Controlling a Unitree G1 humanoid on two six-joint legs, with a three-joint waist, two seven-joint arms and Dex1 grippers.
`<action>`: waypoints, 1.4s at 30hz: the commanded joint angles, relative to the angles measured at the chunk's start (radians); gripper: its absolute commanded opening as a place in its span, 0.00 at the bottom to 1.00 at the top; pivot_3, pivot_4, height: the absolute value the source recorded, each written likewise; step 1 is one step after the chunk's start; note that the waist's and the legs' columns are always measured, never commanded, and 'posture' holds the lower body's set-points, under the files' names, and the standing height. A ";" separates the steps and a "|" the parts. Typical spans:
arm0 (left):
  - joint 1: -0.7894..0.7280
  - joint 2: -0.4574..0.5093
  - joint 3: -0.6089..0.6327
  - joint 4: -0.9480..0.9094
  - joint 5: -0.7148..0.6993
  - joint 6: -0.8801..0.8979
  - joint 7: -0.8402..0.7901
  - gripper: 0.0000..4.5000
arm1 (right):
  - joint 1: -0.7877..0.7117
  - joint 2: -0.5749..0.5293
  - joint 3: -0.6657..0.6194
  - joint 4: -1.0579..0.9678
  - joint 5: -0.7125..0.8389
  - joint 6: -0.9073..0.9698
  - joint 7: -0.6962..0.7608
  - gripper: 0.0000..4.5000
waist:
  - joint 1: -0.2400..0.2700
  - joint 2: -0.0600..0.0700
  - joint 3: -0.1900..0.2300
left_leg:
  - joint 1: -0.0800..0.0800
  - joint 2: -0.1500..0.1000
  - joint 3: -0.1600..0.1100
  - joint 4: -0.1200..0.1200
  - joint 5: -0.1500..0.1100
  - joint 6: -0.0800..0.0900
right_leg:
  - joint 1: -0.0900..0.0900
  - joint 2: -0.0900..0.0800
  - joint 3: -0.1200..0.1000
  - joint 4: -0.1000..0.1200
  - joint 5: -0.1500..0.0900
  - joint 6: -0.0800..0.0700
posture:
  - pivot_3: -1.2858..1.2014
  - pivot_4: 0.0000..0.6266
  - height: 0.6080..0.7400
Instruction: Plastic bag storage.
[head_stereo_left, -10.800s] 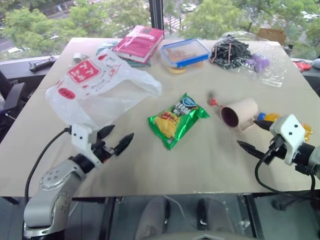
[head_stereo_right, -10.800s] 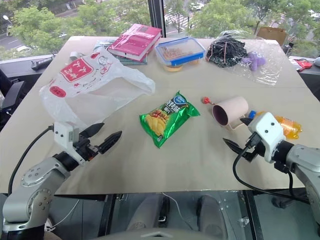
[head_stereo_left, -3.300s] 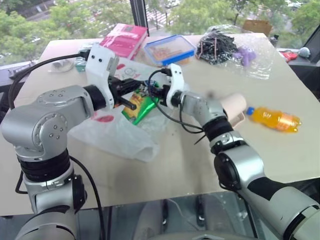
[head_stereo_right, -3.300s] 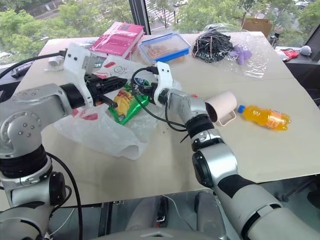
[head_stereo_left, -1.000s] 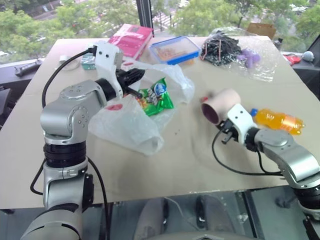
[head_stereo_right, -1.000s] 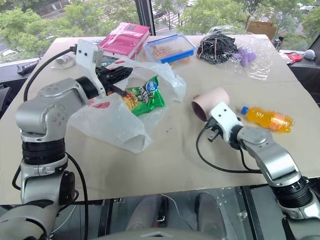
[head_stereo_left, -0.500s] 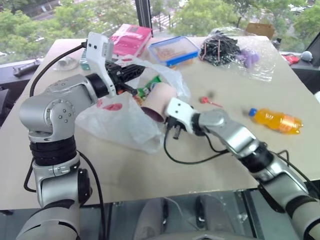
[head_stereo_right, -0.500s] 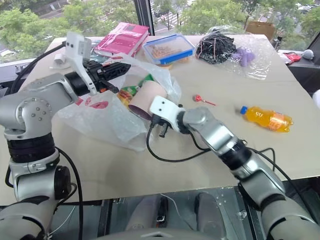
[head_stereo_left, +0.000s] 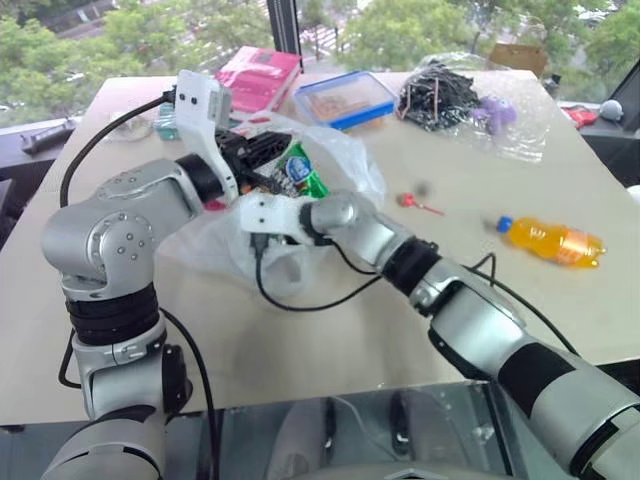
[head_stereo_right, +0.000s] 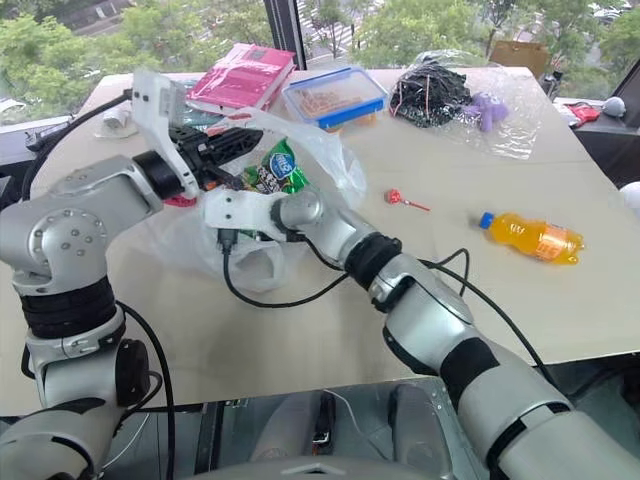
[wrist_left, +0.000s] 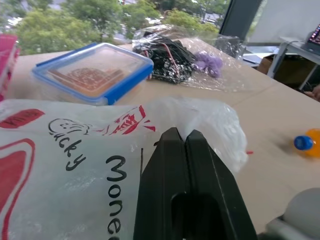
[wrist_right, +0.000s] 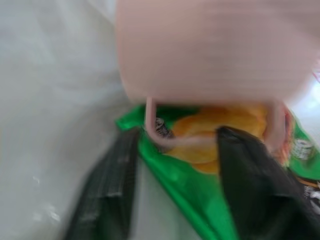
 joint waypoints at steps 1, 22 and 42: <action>0.006 -0.003 -0.008 0.038 0.033 -0.037 0.016 0.00 | 0.113 -0.115 -0.146 -0.508 0.116 0.229 0.078 0.75 | 0.001 0.000 0.000 | 0.000 0.000 0.000 0.000 0.000 0.000 | 0.000 0.000 0.000 0.000 0.000 0.000 | 0.52 0.24 1.00; -0.054 -0.024 -0.038 0.083 0.079 -0.087 0.019 0.00 | 0.246 -0.376 -0.381 -0.147 0.082 0.317 -0.144 0.75 | 0.006 0.000 0.000 | 0.001 -0.003 0.004 -0.001 0.000 0.001 | 0.000 0.001 0.003 0.001 0.000 0.000 | 0.52 0.24 1.00; -0.057 -0.023 -0.031 0.059 0.077 -0.061 0.016 0.00 | 0.437 -0.353 -0.360 -0.971 0.333 0.685 0.028 0.16 | -0.010 0.000 0.000 | 0.000 0.003 0.003 -0.002 0.000 0.000 | -0.002 0.002 0.003 0.001 0.000 0.001 | 0.52 0.24 1.00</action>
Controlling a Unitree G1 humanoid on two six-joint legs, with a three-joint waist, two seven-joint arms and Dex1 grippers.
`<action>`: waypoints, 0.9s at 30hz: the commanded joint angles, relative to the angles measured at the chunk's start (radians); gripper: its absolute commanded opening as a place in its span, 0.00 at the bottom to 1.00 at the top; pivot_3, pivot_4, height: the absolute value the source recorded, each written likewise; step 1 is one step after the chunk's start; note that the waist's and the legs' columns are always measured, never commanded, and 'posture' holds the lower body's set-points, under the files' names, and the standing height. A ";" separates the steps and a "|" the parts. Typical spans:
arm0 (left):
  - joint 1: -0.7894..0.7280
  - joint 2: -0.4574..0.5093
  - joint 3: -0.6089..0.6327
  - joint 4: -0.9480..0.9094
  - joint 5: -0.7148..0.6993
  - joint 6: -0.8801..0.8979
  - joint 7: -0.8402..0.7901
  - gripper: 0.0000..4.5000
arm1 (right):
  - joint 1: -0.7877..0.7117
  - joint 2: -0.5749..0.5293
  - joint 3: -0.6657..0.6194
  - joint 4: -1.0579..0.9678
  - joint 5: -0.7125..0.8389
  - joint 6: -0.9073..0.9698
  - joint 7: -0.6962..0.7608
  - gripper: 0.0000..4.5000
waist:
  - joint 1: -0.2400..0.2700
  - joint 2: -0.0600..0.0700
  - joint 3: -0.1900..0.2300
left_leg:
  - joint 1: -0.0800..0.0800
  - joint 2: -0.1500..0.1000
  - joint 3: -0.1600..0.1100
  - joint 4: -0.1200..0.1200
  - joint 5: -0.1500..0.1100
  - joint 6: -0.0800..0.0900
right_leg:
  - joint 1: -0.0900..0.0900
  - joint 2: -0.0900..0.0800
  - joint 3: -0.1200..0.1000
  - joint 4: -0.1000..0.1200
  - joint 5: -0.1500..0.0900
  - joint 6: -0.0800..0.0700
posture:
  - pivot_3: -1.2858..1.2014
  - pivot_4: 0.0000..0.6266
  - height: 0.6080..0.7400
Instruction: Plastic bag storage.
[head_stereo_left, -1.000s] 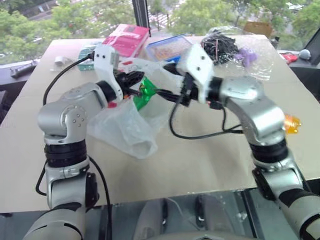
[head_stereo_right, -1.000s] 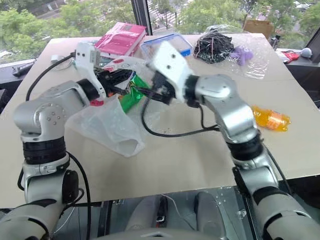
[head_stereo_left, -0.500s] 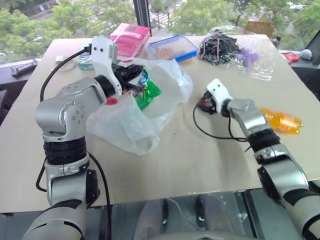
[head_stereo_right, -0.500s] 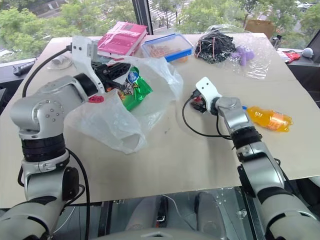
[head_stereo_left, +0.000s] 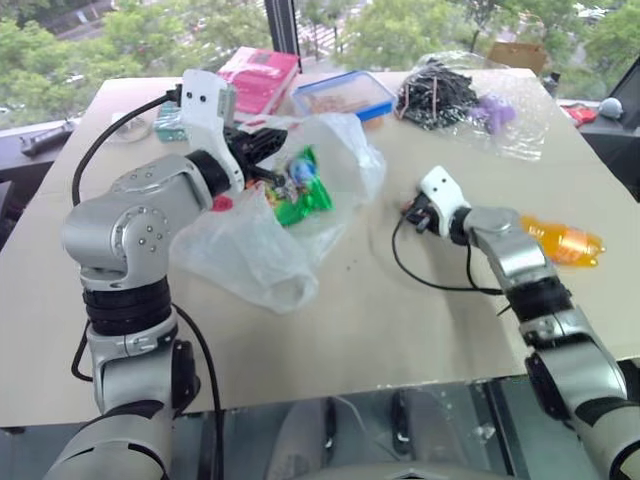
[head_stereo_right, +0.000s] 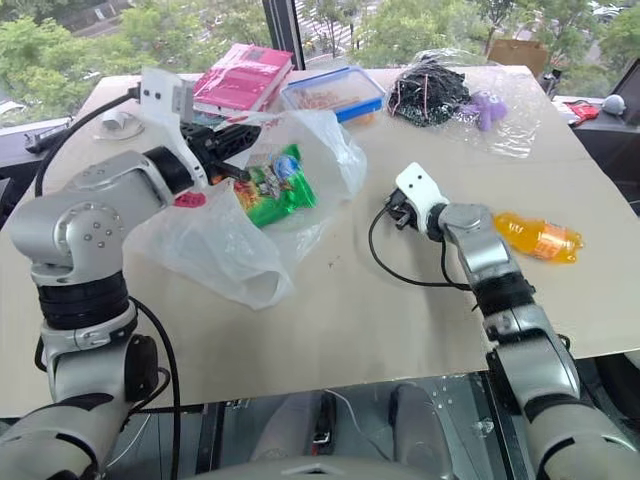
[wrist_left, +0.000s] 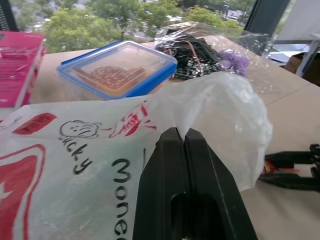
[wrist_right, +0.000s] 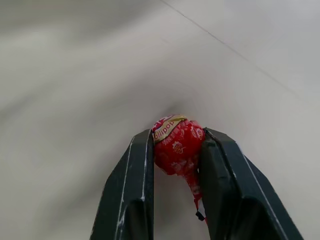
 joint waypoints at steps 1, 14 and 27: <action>-0.025 0.014 0.002 -0.006 -0.006 -0.031 -0.030 0.00 | -0.063 0.084 0.036 -0.227 0.081 0.129 -0.021 0.16 | -0.003 0.000 0.000 | 0.000 0.000 0.000 0.000 0.000 0.000 | 0.000 0.001 0.001 0.000 0.000 0.000 | 0.52 0.24 1.00; -0.011 0.004 0.062 -0.102 -0.070 0.015 -0.015 0.00 | -0.575 0.520 0.113 0.847 -0.159 -0.553 -0.294 0.65 | 0.001 -0.001 0.000 | 0.000 -0.004 -0.002 -0.003 0.001 -0.002 | 0.000 0.001 0.000 -0.002 0.001 -0.002 | 0.52 0.24 1.00; -0.007 -0.034 0.011 0.030 -0.015 -0.072 -0.032 0.00 | -0.062 0.025 -0.093 -0.464 0.139 0.166 -0.059 0.92 | 0.025 -0.001 0.000 | 0.000 -0.004 -0.004 -0.002 0.002 -0.003 | 0.001 0.000 -0.002 -0.001 0.001 -0.002 | 0.52 0.24 1.00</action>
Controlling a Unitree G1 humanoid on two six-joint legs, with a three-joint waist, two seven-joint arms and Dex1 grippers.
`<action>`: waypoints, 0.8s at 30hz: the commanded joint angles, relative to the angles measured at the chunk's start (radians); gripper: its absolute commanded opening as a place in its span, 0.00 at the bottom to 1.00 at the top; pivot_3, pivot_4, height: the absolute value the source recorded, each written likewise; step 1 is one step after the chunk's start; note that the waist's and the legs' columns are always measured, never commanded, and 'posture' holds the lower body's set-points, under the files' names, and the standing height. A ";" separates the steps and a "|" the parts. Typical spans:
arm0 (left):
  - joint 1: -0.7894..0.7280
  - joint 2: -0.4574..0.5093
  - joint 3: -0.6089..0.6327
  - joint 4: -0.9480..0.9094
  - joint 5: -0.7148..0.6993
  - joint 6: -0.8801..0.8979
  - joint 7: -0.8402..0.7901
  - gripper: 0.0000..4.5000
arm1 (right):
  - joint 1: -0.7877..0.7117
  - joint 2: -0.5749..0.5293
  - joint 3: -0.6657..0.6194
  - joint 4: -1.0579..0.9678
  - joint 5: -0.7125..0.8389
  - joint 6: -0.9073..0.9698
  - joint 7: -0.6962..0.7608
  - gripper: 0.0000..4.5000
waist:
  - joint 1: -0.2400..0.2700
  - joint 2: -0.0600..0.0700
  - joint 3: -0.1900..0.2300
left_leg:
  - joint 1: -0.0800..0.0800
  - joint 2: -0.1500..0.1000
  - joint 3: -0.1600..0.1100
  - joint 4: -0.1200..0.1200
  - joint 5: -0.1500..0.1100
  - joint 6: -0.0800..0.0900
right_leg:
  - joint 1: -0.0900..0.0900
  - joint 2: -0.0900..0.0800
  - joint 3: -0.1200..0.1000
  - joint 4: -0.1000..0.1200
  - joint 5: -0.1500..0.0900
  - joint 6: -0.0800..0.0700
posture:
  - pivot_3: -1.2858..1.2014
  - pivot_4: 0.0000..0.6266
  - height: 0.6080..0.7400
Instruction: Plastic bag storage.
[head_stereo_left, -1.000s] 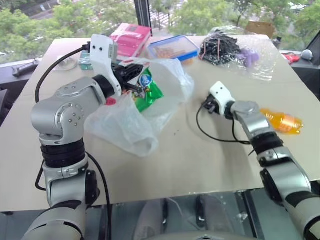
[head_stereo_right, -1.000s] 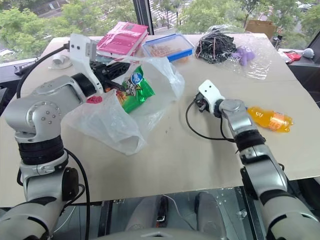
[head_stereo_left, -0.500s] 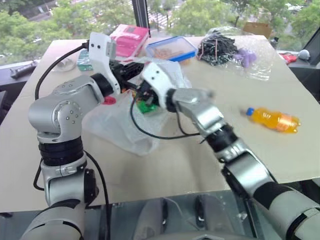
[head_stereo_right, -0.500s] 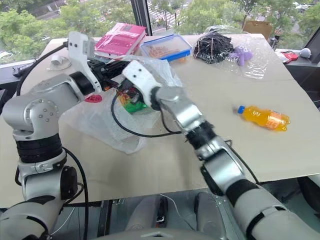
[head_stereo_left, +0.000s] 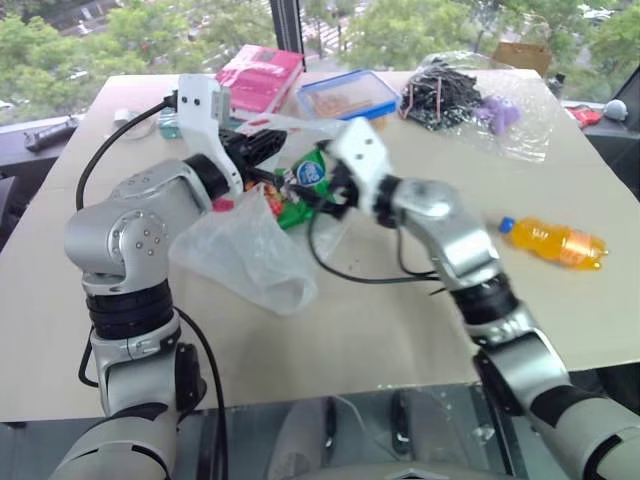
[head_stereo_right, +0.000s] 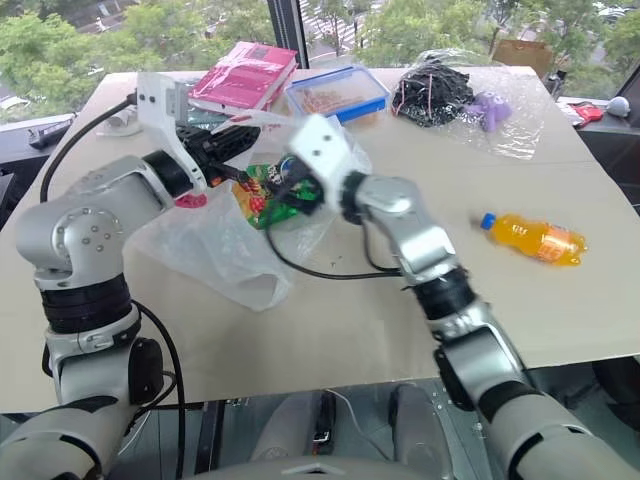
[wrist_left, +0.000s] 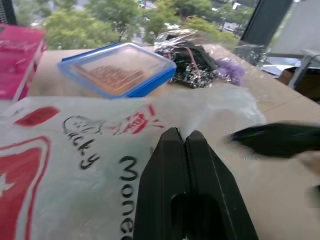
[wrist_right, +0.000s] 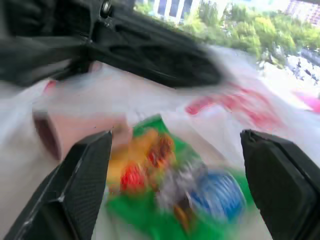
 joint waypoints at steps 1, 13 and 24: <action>-0.032 0.000 -0.024 0.031 0.015 -0.060 -0.031 0.00 | 0.072 -0.186 -0.154 -0.371 0.129 0.284 0.041 0.92 | 0.003 0.000 0.000 | 0.001 0.000 0.000 0.000 0.000 0.000 | 0.000 0.000 0.000 0.000 0.000 0.000 | 0.52 0.24 1.00; -0.046 -0.010 -0.060 0.078 0.025 -0.101 -0.069 0.00 | 0.542 -0.929 -0.367 0.036 -0.024 0.035 0.279 0.96 | 0.002 -0.001 0.000 | 0.002 -0.001 0.004 0.003 -0.005 0.009 | 0.003 -0.001 0.003 -0.001 0.000 0.000 | 0.52 0.24 1.00; -0.031 -0.005 -0.054 0.026 0.018 -0.080 -0.050 0.00 | 0.112 -0.793 -0.026 0.861 -0.302 -0.327 0.302 0.96 | 0.002 -0.001 0.000 | 0.002 0.003 0.007 0.011 -0.003 0.006 | 0.004 0.003 0.007 -0.001 0.000 0.001 | 0.52 0.24 1.00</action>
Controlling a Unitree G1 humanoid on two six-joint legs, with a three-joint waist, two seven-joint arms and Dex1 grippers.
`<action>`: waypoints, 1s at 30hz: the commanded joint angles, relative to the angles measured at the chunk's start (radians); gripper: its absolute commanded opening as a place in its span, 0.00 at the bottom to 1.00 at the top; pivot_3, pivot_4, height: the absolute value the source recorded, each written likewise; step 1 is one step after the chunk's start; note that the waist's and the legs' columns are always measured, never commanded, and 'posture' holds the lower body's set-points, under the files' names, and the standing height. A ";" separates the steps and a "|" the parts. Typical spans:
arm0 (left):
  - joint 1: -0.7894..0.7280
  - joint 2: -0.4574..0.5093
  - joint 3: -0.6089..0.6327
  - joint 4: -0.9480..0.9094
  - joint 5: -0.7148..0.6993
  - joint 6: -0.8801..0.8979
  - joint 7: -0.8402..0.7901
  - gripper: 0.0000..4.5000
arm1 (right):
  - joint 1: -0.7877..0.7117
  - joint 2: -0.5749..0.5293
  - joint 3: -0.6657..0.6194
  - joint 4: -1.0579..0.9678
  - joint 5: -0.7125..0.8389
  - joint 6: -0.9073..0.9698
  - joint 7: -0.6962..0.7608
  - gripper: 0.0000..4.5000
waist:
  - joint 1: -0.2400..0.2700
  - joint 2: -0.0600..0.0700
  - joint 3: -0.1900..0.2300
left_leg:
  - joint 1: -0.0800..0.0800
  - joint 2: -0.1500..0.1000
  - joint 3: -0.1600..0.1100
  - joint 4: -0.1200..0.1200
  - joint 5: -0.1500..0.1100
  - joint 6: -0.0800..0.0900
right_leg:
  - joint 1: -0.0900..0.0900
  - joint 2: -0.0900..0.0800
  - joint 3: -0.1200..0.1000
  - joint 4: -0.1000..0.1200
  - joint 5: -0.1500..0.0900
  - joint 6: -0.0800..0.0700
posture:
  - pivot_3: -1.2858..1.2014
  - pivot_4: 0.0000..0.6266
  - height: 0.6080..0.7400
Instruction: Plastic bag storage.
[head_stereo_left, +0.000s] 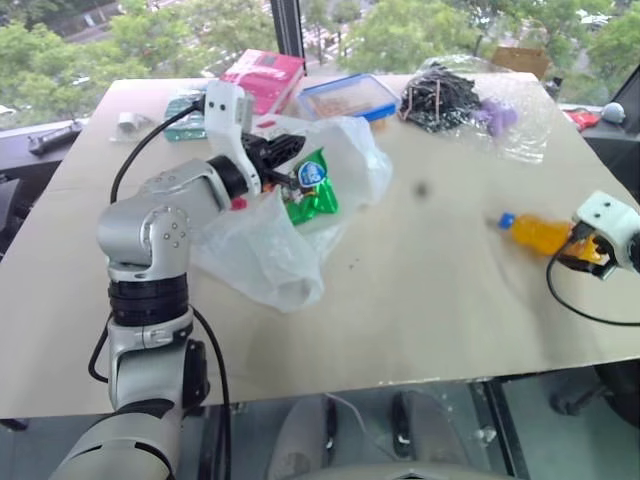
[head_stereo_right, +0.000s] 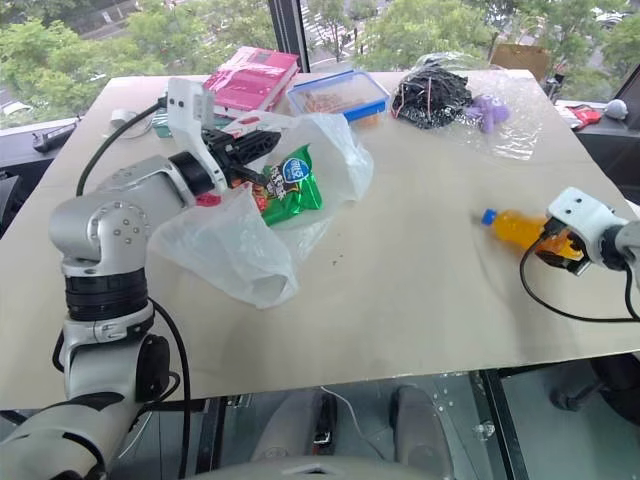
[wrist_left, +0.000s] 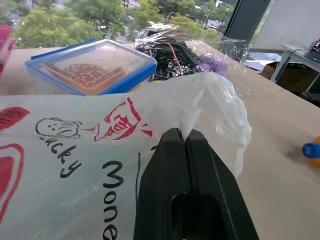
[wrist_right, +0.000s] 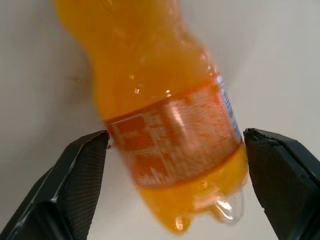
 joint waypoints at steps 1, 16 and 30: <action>-0.004 0.008 0.015 -0.055 -0.009 -0.002 0.007 0.00 | -0.093 0.026 0.044 0.217 -0.064 -0.110 0.039 0.96 | 0.002 0.000 0.000 | 0.000 0.000 0.000 0.000 0.000 0.000 | 0.000 0.000 0.000 0.000 0.000 0.000 | 0.52 0.24 1.00; -0.008 0.016 0.025 -0.061 -0.011 0.007 0.022 0.00 | -0.015 0.042 -0.167 -0.146 0.132 0.039 0.119 0.70 | 0.000 0.001 0.001 | 0.000 0.002 -0.001 0.001 0.000 0.000 | 0.002 -0.001 -0.001 -0.002 0.002 0.003 | 0.52 0.24 1.00; -0.064 0.017 0.034 -0.063 -0.061 0.039 -0.018 0.00 | -0.218 0.602 0.118 -0.679 0.286 0.564 -0.211 0.70 | 0.013 0.004 0.002 | -0.002 -0.001 -0.002 0.003 0.000 0.000 | 0.000 -0.002 0.000 0.001 0.002 0.003 | 0.52 0.24 1.00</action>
